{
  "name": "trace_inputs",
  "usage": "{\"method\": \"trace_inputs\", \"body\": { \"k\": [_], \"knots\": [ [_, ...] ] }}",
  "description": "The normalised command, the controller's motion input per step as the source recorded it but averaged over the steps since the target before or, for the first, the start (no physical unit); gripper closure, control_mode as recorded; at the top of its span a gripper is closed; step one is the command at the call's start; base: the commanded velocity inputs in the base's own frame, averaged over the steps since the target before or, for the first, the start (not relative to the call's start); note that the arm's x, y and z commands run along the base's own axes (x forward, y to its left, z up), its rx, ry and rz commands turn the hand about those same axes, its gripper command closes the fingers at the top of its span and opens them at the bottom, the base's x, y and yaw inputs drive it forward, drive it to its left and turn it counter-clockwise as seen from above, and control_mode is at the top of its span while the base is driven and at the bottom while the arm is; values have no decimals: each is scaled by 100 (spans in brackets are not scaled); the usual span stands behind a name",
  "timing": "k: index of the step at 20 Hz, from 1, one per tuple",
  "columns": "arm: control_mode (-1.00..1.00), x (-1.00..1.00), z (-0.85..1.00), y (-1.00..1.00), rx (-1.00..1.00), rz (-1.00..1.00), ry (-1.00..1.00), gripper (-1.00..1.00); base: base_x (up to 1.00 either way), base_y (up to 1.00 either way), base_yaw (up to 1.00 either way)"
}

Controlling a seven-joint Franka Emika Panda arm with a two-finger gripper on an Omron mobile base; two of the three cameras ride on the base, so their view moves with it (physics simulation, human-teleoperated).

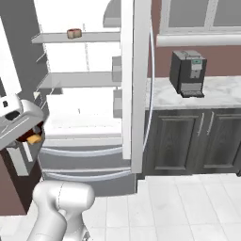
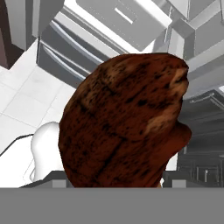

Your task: Gather the lemon wedge and lemon from the fridge and place them on a tray on the dining counter. Then gather the steaks from the fridge and place them on the other tray.

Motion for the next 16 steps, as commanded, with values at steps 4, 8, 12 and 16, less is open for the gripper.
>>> {"method": "trace_inputs", "body": {
  "k": [4, 8, 12, 16],
  "knots": [
    [100, 0, 0, 0, 0, 0, 0, 100, -33, 61, -47],
    [100, 0, 0, 0, 0, 0, 0, 100, -42, 52, -46],
    [100, 0, 0, 0, 0, 0, 0, 100, -47, 49, -45],
    [100, 0, 0, 0, 0, 0, 0, 100, -61, 24, -39]
  ]
}}
